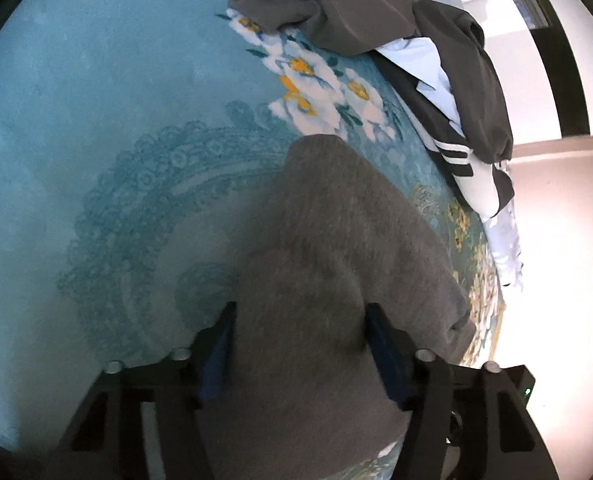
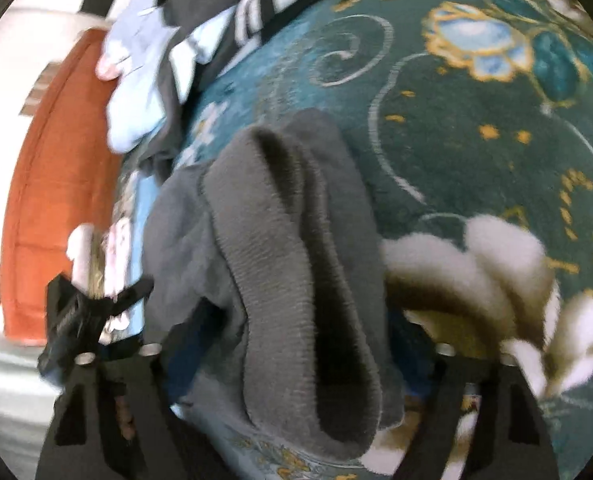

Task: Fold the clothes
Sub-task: 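Lift the folded sweatshirt with both tools and carry it to the clothes stack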

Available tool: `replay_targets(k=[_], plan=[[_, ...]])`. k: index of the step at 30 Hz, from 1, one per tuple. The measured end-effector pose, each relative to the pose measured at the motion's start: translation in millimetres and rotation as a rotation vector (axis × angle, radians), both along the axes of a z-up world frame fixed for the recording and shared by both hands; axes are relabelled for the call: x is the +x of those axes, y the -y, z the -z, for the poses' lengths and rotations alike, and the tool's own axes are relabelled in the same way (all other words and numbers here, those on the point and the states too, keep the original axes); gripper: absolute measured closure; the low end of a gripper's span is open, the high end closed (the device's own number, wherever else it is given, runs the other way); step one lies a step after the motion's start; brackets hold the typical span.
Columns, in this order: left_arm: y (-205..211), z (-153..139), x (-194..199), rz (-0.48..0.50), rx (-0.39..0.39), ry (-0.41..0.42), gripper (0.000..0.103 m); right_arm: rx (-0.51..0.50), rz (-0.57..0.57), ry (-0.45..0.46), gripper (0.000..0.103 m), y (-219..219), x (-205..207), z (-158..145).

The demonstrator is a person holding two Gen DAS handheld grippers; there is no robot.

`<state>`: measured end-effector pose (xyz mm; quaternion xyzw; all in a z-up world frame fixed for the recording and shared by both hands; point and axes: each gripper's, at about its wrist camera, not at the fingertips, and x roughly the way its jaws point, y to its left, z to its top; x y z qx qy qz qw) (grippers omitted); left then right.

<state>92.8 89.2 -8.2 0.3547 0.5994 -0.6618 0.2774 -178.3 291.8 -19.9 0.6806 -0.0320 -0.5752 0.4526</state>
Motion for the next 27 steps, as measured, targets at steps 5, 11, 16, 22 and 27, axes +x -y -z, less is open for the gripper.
replay_targets(k=[5,11,16,22,27], plan=[[-7,-19,5,0.029,-0.053,-0.035,0.068,0.000,0.079,0.051,0.065,-6,-3,-8],[-15,-54,25,0.000,-0.140,-0.142,0.070,-0.051,0.048,0.024,0.070,2,5,-48],[-20,-94,56,-0.067,-0.248,-0.262,0.070,-0.123,-0.045,-0.051,0.070,23,21,-95],[-14,-150,104,-0.115,-0.418,-0.284,0.070,-0.232,-0.187,-0.131,0.070,66,52,-158],[12,-182,178,-0.248,-0.501,-0.324,0.070,-0.306,-0.345,-0.173,0.070,121,96,-207]])
